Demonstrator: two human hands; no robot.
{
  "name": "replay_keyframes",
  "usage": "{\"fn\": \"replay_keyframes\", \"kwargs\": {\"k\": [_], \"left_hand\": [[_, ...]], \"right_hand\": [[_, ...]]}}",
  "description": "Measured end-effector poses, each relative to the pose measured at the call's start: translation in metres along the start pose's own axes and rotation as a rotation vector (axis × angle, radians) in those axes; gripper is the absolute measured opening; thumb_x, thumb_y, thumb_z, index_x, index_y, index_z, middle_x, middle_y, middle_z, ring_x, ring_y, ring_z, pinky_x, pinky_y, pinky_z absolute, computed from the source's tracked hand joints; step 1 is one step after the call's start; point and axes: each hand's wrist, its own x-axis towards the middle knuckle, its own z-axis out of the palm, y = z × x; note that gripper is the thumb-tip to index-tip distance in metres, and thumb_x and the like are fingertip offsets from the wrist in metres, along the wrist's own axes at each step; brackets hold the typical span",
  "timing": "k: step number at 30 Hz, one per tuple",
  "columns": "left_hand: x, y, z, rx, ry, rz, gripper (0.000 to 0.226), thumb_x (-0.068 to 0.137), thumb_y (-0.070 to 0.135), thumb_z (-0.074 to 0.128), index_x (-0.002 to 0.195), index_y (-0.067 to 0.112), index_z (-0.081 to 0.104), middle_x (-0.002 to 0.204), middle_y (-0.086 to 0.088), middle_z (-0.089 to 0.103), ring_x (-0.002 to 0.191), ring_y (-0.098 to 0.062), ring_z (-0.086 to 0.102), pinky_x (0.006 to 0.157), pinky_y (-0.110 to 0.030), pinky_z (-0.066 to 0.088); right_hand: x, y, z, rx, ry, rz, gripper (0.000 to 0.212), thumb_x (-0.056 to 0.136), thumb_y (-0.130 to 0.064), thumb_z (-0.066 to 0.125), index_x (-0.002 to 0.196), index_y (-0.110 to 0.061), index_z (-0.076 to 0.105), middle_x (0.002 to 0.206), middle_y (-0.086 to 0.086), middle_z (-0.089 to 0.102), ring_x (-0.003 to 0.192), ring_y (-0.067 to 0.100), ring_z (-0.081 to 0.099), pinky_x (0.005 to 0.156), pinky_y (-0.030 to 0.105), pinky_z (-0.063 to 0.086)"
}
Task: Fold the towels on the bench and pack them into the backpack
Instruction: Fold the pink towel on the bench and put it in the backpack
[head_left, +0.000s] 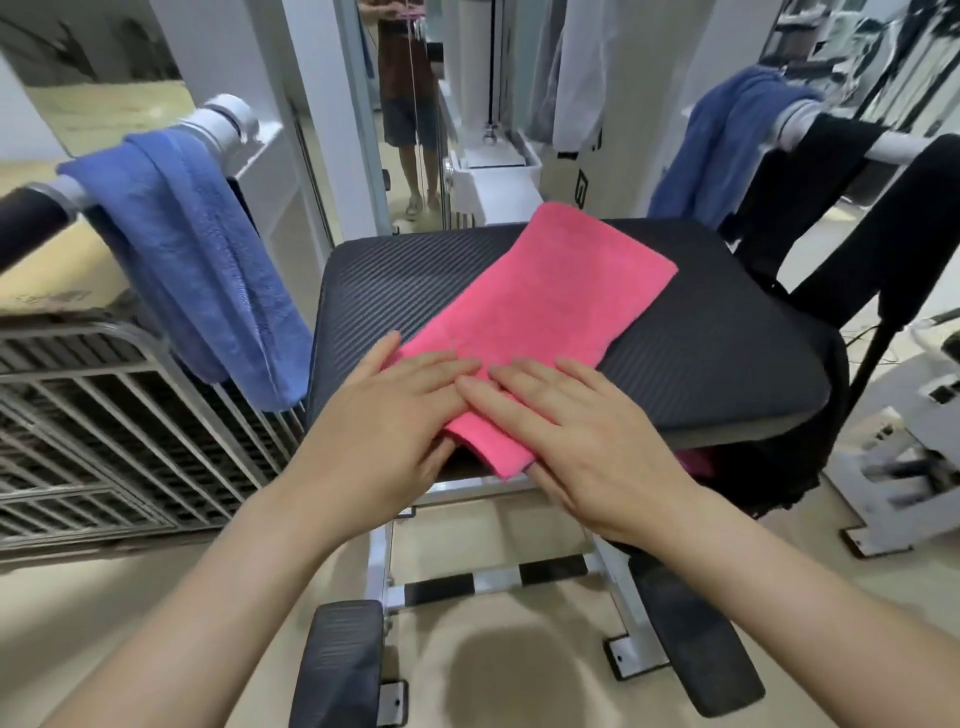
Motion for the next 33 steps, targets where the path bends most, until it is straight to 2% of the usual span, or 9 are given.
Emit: {"fn": "replay_keyframes", "kwargs": {"k": [3,6,9,13,16,19,22,28,33], "left_hand": [[-0.002,0.006,-0.015,-0.073,0.052,0.056,0.029,0.084,0.03,0.049,0.109,0.031,0.064,0.108,0.015,0.066,0.108,-0.008,0.057,0.108,-0.035,0.033],[-0.005,0.011,-0.029,-0.151,0.037,0.064,0.014,0.08,0.024,0.062,0.092,0.018,0.067,0.09,0.01,0.064,0.094,-0.011,0.057,0.087,-0.029,0.044],[0.001,0.002,-0.043,-0.572,-0.135,-0.106,0.014,0.085,0.027,0.07,0.078,0.015,0.066,0.067,0.008,0.06,0.061,-0.007,0.054,0.061,-0.024,0.046],[0.032,-0.008,-0.038,-1.079,0.058,-0.27,0.015,0.086,0.031,0.063,0.095,0.022,0.07,0.085,0.008,0.074,0.079,-0.006,0.067,0.072,-0.021,0.052],[0.072,-0.003,-0.025,-0.872,0.186,-0.26,0.027,0.096,0.039,0.052,0.115,0.024,0.063,0.108,0.008,0.07,0.102,-0.012,0.064,0.089,-0.033,0.048],[0.108,0.003,-0.017,-0.575,0.175,-0.285,0.027,0.101,0.035,0.041,0.116,0.016,0.053,0.108,0.004,0.062,0.099,-0.016,0.057,0.081,-0.03,0.041],[0.134,-0.002,-0.002,-0.371,0.116,-0.34,0.023,0.101,0.035,0.038,0.098,0.013,0.046,0.099,-0.008,0.06,0.094,-0.029,0.057,0.072,-0.034,0.037],[0.147,-0.011,0.014,-0.17,0.122,-0.426,0.03,0.101,0.037,0.035,0.095,0.011,0.049,0.11,-0.016,0.062,0.103,-0.036,0.056,0.074,-0.035,0.034],[0.15,-0.005,0.017,-0.045,0.1,-0.466,0.041,0.1,0.041,0.032,0.11,0.007,0.053,0.114,-0.017,0.061,0.104,-0.038,0.057,0.073,-0.037,0.037]], "right_hand": [[-0.001,-0.002,-0.021,0.349,0.072,0.112,0.046,0.09,-0.023,0.044,0.135,-0.028,0.052,0.121,-0.005,0.068,0.109,0.017,0.063,0.098,0.04,0.046],[-0.004,-0.003,-0.04,0.694,0.167,0.26,0.028,0.094,-0.019,0.043,0.112,-0.022,0.065,0.09,0.0,0.069,0.08,0.021,0.063,0.075,0.038,0.049],[-0.001,0.002,-0.044,0.849,0.291,0.419,0.021,0.094,-0.018,0.047,0.097,-0.012,0.067,0.082,0.001,0.064,0.077,0.01,0.058,0.073,0.025,0.046],[0.008,0.021,-0.046,0.921,0.289,0.687,0.019,0.09,-0.012,0.05,0.1,-0.018,0.066,0.093,0.001,0.068,0.086,0.015,0.062,0.077,0.032,0.045],[0.02,0.036,-0.052,0.771,0.272,0.791,0.026,0.087,-0.01,0.052,0.105,-0.028,0.059,0.096,-0.013,0.064,0.092,0.009,0.059,0.072,0.021,0.044],[0.035,0.053,-0.053,0.605,0.322,0.84,0.038,0.085,-0.019,0.059,0.122,-0.027,0.053,0.111,-0.015,0.055,0.102,0.007,0.051,0.074,0.017,0.038],[0.046,0.074,-0.044,0.392,0.243,0.841,0.045,0.088,-0.019,0.058,0.132,-0.018,0.051,0.116,-0.004,0.057,0.113,0.016,0.053,0.085,0.022,0.036],[0.054,0.091,-0.028,0.143,0.083,0.819,0.024,0.093,-0.019,0.052,0.111,-0.012,0.067,0.111,0.007,0.068,0.103,0.026,0.06,0.083,0.032,0.047],[0.06,0.103,-0.03,0.096,-0.005,0.845,0.012,0.095,-0.016,0.048,0.103,-0.007,0.052,0.099,0.012,0.061,0.085,0.029,0.055,0.068,0.035,0.04]]}}
